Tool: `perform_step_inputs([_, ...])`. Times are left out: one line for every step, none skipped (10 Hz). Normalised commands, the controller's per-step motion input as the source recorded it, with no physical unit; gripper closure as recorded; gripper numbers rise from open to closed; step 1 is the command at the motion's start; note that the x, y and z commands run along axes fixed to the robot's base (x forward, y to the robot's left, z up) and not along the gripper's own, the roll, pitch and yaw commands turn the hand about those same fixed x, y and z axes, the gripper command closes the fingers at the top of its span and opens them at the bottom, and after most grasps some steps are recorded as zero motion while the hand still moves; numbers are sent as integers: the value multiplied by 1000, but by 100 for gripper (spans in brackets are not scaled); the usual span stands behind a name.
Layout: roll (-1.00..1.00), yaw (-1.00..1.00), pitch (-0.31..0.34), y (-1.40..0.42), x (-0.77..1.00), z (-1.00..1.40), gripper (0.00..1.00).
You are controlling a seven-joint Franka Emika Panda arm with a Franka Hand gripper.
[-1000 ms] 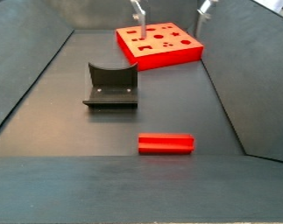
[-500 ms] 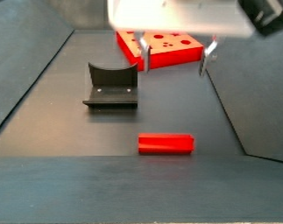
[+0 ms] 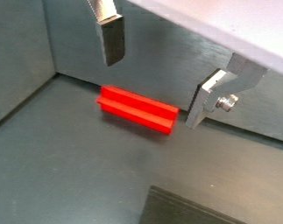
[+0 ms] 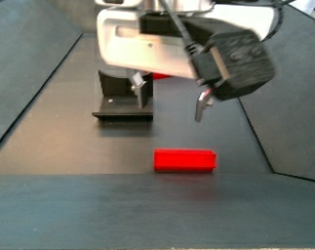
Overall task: Pick up the star object. Move up. Place the star object on the fixture. Regrasp the star object. Move to above the board. Insert the star object.
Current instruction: Pick up the star object.
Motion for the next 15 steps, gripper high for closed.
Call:
perform_step_inputs([0, -266, 0, 0, 0, -74, 0])
perform_step_inputs([0, -914, 0, 89, 186, -194, 0])
perform_step_inputs([0, -951, 0, 60, 131, -220, 0])
perform_step_inputs([0, -949, 0, 60, 126, -223, 0])
perform_step_inputs([0, -951, 0, 57, 134, -211, 0])
perform_step_inputs([0, -966, 0, 49, 97, -246, 0])
perform_step_inputs([84, -269, 79, 129, -463, -74, 0])
perform_step_inputs([0, 3, -44, -131, 0, -271, 0])
perform_step_inputs([-46, -211, -209, 43, -103, -791, 0])
perform_step_inputs([-43, -354, -177, 151, 0, -749, 0])
perform_step_inputs([-43, -423, -164, 269, 123, -757, 0])
perform_step_inputs([0, -571, -60, 317, 209, -777, 0])
perform_step_inputs([23, -600, 0, 277, 271, -846, 0])
perform_step_inputs([44, -706, 0, 146, 317, -774, 0])
perform_step_inputs([-19, -637, -94, 257, 314, -600, 0])
